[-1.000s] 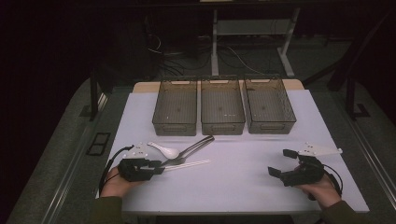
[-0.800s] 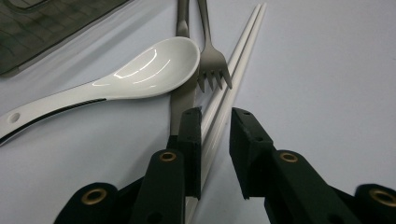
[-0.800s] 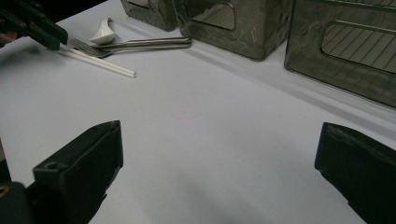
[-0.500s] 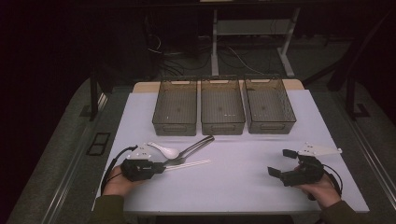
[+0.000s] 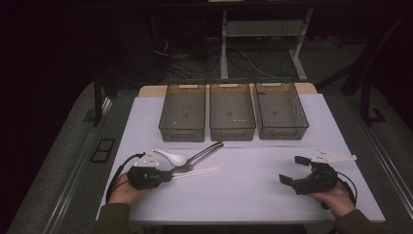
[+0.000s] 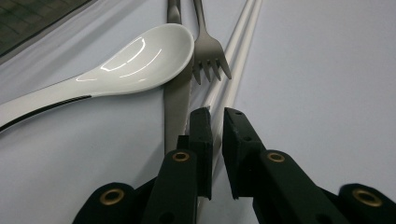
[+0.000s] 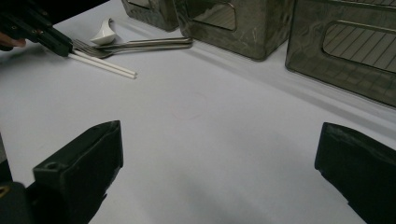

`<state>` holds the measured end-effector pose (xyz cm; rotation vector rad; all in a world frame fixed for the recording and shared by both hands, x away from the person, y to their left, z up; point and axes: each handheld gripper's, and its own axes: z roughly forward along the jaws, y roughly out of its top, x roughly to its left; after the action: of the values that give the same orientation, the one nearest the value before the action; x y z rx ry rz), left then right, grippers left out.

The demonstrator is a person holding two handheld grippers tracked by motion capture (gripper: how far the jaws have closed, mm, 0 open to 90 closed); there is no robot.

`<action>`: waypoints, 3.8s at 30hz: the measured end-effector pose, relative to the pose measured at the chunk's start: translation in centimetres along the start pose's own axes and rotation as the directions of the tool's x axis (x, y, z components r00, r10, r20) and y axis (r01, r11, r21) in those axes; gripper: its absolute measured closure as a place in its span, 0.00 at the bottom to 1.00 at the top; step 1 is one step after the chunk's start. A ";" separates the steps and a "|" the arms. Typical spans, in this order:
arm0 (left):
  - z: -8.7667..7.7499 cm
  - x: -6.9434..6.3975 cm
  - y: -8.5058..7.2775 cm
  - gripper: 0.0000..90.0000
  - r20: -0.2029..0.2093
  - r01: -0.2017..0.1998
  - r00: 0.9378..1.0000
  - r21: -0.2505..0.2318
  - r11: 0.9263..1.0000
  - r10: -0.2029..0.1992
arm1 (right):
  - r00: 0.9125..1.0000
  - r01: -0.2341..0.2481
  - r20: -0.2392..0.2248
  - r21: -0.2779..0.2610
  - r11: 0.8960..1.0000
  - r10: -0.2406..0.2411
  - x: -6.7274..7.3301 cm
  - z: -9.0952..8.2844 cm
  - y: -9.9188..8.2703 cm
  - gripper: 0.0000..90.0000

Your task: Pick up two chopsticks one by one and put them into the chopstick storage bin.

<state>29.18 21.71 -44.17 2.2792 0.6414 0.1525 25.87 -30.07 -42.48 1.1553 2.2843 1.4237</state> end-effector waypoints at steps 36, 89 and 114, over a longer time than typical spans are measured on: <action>0.5 -0.8 0.3 0.91 0.053 -0.075 0.996 0.050 0.996 0.073 | 1.000 0.007 -0.001 0.006 1.000 -0.007 0.1 0.0 0.0 0.01; -1.7 -2.7 3.6 0.93 0.026 -0.011 1.000 -0.107 0.994 0.014 | 0.997 0.079 0.005 0.064 0.995 -0.080 0.8 2.0 -0.8 0.01; -2.0 -1.7 6.5 0.93 -0.085 0.069 0.993 -0.191 0.979 -0.086 | 0.997 0.080 -0.006 0.057 0.995 -0.080 0.9 1.8 -0.8 0.01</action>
<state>29.71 18.29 -38.05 2.0718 0.7319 0.2715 25.88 -28.41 -43.88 1.0646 2.3604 1.3409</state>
